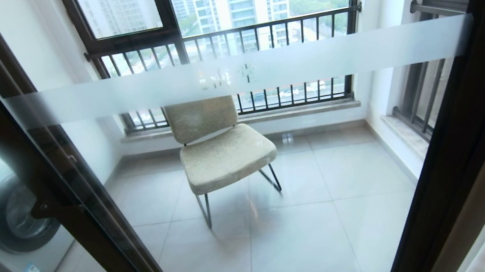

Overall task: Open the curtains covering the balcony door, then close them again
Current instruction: Close the inner curtains on both sides

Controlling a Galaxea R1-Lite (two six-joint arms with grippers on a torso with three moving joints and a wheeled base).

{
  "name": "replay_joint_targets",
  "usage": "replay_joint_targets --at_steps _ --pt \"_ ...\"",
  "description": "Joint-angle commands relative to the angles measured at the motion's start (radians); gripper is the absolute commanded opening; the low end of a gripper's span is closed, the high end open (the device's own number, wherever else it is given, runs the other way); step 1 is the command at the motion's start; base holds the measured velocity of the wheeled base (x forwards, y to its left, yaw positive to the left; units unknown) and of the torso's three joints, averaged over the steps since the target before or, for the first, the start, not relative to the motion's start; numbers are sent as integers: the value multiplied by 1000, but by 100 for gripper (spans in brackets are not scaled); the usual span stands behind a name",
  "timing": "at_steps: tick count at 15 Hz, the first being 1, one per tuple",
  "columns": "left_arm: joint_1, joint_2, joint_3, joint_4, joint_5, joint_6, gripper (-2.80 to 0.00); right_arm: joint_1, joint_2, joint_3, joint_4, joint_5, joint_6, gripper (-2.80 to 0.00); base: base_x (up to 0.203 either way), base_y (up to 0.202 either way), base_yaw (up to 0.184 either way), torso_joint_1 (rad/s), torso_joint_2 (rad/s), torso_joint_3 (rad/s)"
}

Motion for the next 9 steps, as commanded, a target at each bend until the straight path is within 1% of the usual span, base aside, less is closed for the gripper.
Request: replay_joint_targets --at_steps 1,5,9 --pt "0 0 0 0 0 -1 -280 -2 37 -22 -5 0 0 0 0 0 0 0 0 0" --pt "0 0 0 0 0 0 -280 -5 142 -93 -6 -2 2 0 0 0 0 0 0 0" --pt "0 0 0 0 0 -1 -280 -48 275 -136 -14 -3 16 0 0 0 0 0 0 0"
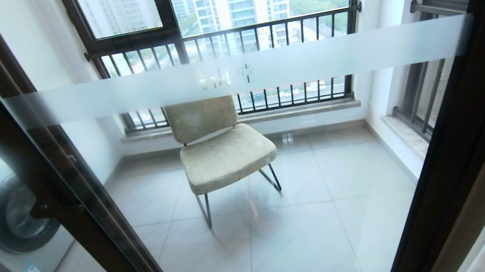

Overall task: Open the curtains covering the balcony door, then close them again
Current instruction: Close the inner curtains on both sides

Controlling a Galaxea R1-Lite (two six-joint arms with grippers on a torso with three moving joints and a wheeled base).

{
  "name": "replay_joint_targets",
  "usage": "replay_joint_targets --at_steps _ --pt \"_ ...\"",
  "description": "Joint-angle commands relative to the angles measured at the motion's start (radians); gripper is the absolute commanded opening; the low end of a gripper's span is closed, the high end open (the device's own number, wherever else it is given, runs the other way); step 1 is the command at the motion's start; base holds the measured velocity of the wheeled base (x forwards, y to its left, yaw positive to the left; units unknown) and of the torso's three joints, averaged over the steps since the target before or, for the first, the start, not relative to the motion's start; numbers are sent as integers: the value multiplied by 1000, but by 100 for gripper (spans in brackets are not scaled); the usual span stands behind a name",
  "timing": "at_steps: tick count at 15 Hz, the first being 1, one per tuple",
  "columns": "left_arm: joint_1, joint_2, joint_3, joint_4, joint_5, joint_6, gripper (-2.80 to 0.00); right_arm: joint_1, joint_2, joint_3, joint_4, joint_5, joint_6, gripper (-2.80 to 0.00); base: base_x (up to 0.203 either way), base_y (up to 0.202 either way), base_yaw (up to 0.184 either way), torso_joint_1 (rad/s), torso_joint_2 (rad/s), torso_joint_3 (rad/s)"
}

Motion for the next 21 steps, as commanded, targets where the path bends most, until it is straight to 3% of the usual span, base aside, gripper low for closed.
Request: replay_joint_targets --at_steps 1,9,10,21 --pt "0 0 0 0 1 -1 -280 -15 119 -32 -5 1 12 0 0 0 0 0 0 0" --pt "0 0 0 0 0 -1 -280 -86 374 -137 -99 2 39 0 0 0 0 0 0 0" --pt "0 0 0 0 0 0 -280 -87 388 -133 -116 2 38 -280 0 0 0 0 0 0" --pt "0 0 0 -1 1 0 -280 -85 552 -150 -211 4 40 -280 0 0 0 0 0 0"
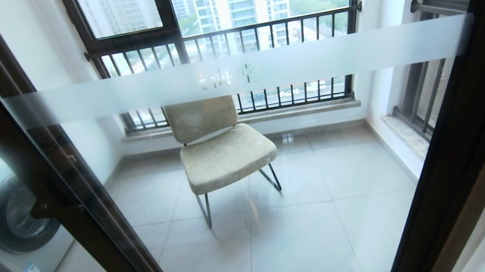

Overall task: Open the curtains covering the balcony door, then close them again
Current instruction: Close the inner curtains on both sides

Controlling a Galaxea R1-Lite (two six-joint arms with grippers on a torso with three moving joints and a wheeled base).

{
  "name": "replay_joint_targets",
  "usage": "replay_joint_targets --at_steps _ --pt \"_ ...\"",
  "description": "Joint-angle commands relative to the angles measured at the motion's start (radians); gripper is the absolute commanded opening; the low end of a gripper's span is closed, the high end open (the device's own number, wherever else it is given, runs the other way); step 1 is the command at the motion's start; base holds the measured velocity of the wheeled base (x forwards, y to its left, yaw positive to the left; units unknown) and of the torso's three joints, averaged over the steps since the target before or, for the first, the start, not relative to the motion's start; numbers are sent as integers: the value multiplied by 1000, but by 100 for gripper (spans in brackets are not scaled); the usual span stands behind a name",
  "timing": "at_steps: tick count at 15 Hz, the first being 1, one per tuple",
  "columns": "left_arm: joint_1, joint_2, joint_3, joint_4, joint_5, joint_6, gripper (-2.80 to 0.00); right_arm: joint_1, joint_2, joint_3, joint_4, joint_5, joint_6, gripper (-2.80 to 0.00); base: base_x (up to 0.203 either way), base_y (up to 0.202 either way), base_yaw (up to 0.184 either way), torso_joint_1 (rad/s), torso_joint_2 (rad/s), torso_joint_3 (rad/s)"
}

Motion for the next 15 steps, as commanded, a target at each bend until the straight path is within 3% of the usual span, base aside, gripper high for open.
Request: replay_joint_targets --at_steps 1,4,8,15 --pt "0 0 0 0 0 0 -280 0 30 -11 5 3 -1 -280 0 0 0 0 0 0" --pt "0 0 0 0 0 -1 -280 0 32 -10 6 10 -1 -280 0 0 0 0 0 0" --pt "0 0 0 0 1 -1 -280 1 32 -11 6 83 -1 -280 0 0 0 0 0 0" --pt "0 0 0 0 0 0 -280 7 41 -10 6 87 0 -280 0 0 0 0 0 0"
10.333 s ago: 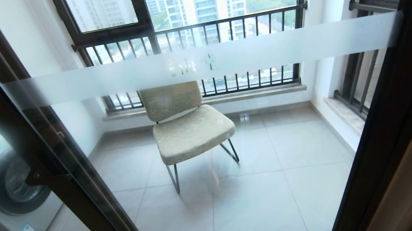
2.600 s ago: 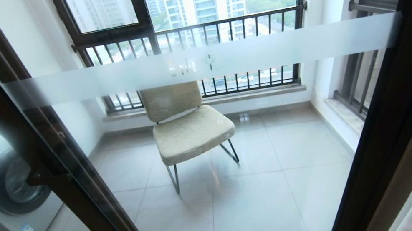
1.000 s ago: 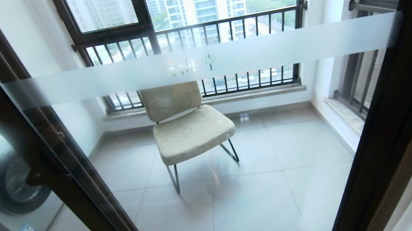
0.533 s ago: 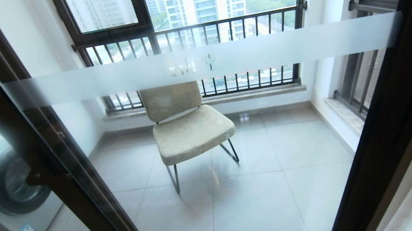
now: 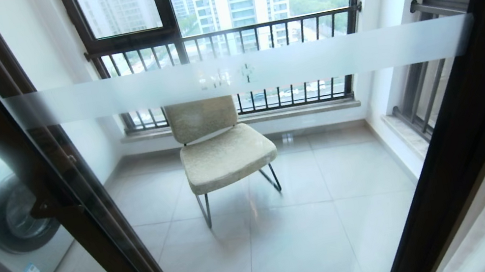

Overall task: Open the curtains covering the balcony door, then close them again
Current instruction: Close the inner curtains on both sides

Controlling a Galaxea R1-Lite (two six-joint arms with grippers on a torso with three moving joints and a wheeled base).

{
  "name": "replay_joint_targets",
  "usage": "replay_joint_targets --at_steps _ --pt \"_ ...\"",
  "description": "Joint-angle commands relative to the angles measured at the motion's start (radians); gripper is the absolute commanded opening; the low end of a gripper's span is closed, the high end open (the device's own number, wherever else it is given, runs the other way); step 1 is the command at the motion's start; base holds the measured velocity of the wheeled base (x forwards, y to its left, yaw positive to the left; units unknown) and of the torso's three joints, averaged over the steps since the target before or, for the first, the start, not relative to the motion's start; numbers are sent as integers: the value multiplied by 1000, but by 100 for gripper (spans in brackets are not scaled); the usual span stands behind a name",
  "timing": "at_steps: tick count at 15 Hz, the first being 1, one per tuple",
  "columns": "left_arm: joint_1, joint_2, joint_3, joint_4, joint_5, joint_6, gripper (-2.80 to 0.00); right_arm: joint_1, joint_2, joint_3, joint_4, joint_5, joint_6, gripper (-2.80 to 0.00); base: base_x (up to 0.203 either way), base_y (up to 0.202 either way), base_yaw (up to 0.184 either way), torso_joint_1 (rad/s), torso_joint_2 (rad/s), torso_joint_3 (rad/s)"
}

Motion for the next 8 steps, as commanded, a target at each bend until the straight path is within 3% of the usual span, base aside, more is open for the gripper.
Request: replay_joint_targets --at_steps 1,8 --pt "0 0 0 0 0 0 -280 1 7 -2 -6 1 -1 -280 0 0 0 0 0 0" --pt "0 0 0 -2 0 -1 -280 10 -3 -1 -3 44 -3 -280 0 0 0 0 0 0"
